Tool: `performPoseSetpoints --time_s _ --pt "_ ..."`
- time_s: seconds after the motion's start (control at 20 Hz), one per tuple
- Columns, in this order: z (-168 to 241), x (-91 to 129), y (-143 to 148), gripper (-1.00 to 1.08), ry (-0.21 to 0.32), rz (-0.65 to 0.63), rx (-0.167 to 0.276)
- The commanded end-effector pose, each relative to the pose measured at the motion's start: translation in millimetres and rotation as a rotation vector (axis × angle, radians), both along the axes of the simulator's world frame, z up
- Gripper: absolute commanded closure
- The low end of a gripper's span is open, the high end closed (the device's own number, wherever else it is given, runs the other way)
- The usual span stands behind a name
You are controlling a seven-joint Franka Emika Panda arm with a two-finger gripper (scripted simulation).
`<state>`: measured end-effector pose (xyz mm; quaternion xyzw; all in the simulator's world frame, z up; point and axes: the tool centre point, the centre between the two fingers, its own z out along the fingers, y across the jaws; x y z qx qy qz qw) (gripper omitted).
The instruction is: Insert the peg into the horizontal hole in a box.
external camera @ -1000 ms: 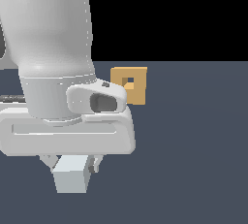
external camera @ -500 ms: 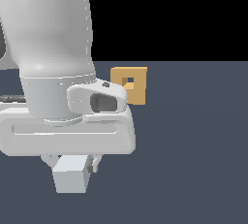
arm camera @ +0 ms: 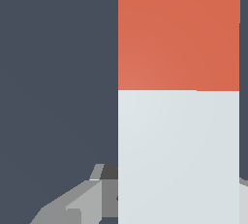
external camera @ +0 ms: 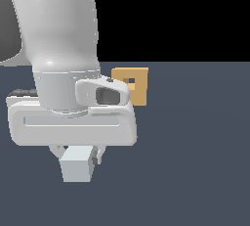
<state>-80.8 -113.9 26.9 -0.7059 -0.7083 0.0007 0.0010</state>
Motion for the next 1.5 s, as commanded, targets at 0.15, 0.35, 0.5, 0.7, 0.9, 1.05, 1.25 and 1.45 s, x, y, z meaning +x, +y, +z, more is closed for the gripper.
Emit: performPoseSetpoints --time_s 0.15,0.35,0.5,0.7,0.9,1.05,1.25,1.45 --pt "10.4 7.0 30.5 1.08 -0.003 -0.024 0.000" --pt "20.0 14.0 61.7 1.08 -0.003 -0.050 0.000" --pt "28.6 21.2 89.5 1.08 -0.003 -0.073 0.000" --pt "40.5 32.6 127.4 1.08 -0.003 -0.105 -0.001" --pt "51.1 44.3 160.7 1.08 -0.003 -0.134 -0.001" --pt "57.7 52.4 180.9 1.08 -0.003 -0.152 -0.001" --pt "64.3 61.6 201.4 1.08 -0.002 -0.170 -0.001" --pt "68.3 68.0 213.9 1.08 -0.002 -0.181 -0.001"
